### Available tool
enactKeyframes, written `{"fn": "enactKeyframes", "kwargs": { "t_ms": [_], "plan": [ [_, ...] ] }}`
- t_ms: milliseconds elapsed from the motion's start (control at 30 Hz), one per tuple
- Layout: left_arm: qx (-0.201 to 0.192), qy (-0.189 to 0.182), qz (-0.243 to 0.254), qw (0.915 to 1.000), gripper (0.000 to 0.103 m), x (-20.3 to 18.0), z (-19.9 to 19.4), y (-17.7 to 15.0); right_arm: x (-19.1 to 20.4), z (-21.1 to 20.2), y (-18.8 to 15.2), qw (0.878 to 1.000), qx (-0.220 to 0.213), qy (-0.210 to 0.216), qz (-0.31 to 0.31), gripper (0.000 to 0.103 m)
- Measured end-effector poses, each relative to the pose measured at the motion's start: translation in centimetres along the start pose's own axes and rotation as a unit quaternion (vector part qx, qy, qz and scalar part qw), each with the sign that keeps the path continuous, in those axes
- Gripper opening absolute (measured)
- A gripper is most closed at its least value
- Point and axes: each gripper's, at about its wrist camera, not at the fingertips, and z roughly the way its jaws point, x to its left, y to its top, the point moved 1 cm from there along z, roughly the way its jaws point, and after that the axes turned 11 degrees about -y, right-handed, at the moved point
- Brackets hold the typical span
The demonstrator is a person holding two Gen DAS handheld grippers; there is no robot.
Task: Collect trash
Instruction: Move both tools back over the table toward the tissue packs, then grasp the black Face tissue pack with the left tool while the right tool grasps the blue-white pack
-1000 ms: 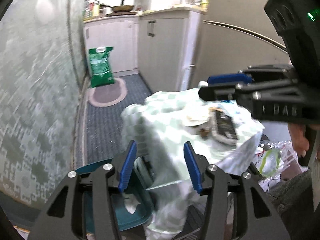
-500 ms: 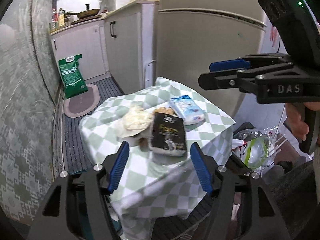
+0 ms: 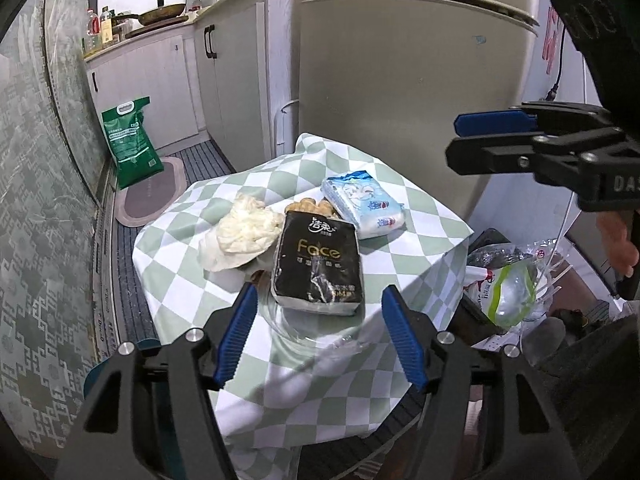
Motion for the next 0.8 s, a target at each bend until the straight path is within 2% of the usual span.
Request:
{"fn": "enactKeyframes", "kwargs": {
  "t_ms": [67,333,800],
  "plan": [
    [0.005,-0.006,0.001,1.0000,0.068,0.1,0.6,0.2,-0.2,0.0,-0.1,1.000,0.001,0.000,0.001,0.055],
    [0.027,0.011,0.029,0.9991,0.074,0.0,3.0,1.2,-0.9,0.5,-0.7,1.000,0.011,-0.001,0.010,0.058],
    [0.050,0.028,0.015,0.9982,0.076,0.5,6.0,2.3,-3.0,2.8,-1.8,0.999,0.040,-0.005,0.034,0.062]
  ]
}}
